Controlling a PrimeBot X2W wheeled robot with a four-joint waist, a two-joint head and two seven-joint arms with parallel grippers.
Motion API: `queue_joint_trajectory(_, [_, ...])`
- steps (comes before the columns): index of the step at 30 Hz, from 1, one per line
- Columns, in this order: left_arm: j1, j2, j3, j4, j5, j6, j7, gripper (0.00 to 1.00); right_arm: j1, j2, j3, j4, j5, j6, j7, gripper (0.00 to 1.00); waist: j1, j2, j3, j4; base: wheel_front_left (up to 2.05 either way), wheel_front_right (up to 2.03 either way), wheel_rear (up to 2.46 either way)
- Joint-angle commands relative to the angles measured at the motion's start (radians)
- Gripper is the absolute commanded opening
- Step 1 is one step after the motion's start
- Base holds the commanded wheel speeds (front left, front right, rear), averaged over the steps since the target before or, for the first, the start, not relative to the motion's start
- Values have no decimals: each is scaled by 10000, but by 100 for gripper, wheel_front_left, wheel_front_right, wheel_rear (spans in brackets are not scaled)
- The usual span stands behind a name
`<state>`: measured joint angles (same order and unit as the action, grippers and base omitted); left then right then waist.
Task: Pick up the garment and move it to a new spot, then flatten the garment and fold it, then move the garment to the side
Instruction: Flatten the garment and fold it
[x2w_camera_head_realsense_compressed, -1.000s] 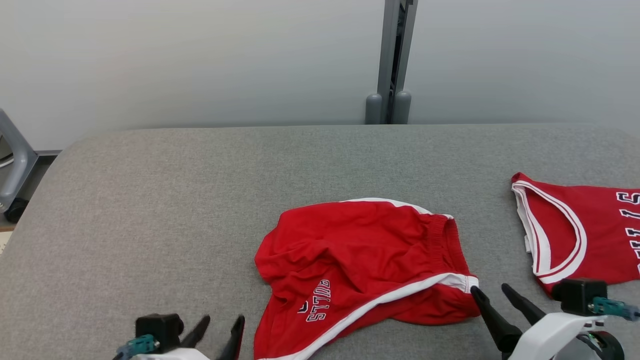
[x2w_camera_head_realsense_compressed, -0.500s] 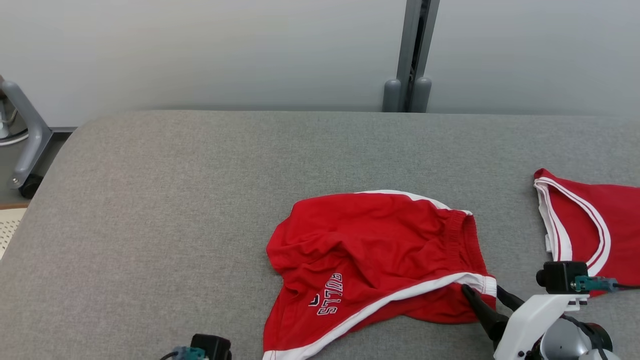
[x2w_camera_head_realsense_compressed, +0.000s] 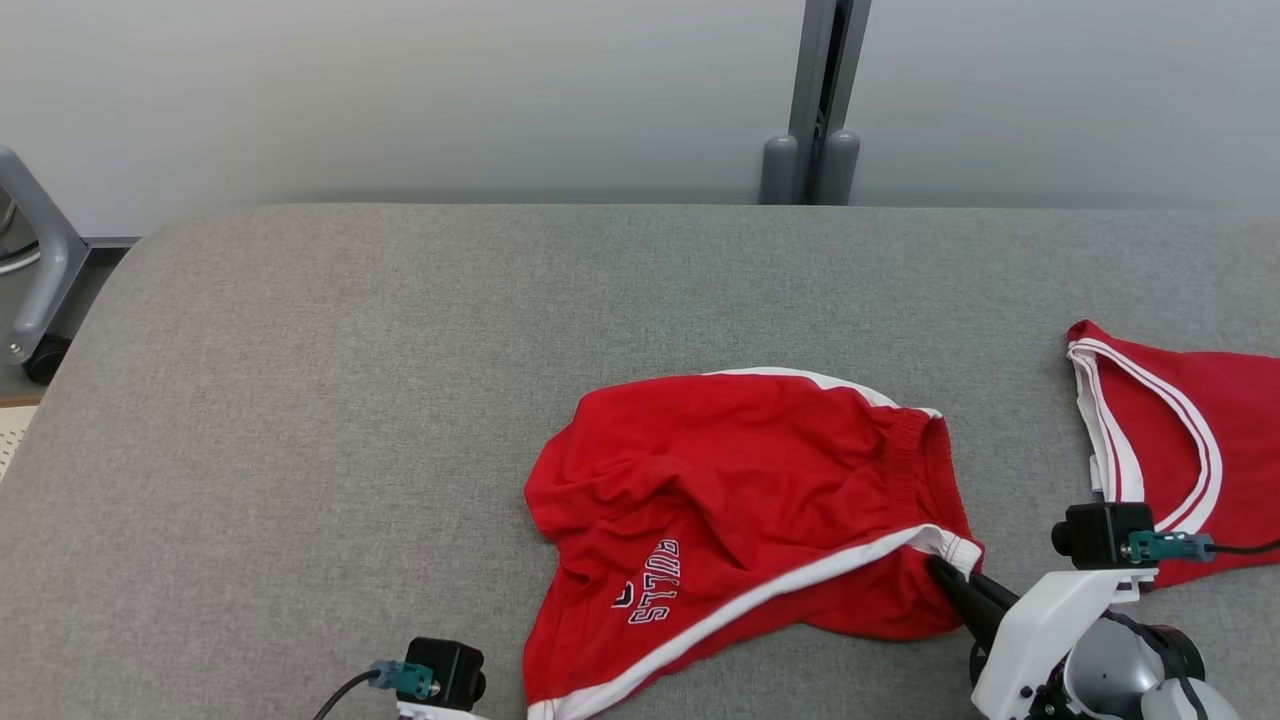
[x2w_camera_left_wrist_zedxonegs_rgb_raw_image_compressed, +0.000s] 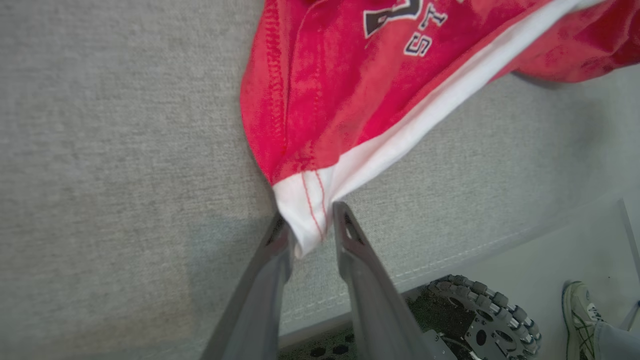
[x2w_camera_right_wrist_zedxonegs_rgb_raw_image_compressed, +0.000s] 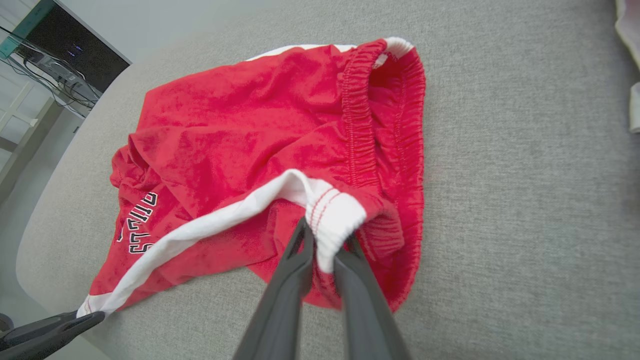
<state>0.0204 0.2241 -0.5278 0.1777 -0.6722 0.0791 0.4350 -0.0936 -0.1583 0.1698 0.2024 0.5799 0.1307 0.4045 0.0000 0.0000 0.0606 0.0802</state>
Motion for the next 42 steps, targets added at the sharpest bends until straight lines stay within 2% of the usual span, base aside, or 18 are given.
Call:
queue_joint_trajectory(1, [-130,23,-11,112,-95,-123,34,0,-20,-61,10,14,91,1,-52,0,0,0,-31,-1,0,0,0])
queue_joint_trajectory(9, [-38,149,248,-145,-206,-118,-323,0,164,-217,120,-202,304,1,-555,0,0,0,-302,46,0,0,0])
queue_joint_trajectory(14, [-214,489,632,-1082,-220,-51,-505,0,219,-462,32,-732,568,1,-1242,0,0,0,-368,28,0,0,0])
queue_joint_trajectory(18, [-1334,979,1096,-1867,14,-58,-357,0,-620,-802,29,-1142,934,1,-1727,0,0,0,61,-147,0,0,0])
queue_joint_trajectory(24, [-4125,1593,1589,-1483,236,-463,339,0,-2771,-1301,147,-988,1641,0,-1783,0,0,0,1290,-410,0,0,0])
queue_joint_trajectory(33, [-9397,1860,1632,1168,632,-1554,1049,0,-7132,-1692,1043,275,3035,-2,-1835,0,0,0,3496,-859,0,0,0])
queue_joint_trajectory(38, [-12202,1863,1318,2651,1106,-1924,838,0,-9530,-1873,1806,1038,3545,-2,-2275,0,0,0,4439,-981,0,0,0])
queue_joint_trajectory(42, [-14214,1748,1155,3850,1420,-2017,11,0,-11216,-2132,2249,1577,4022,-2,-2851,0,0,0,4823,-956,0,0,0])
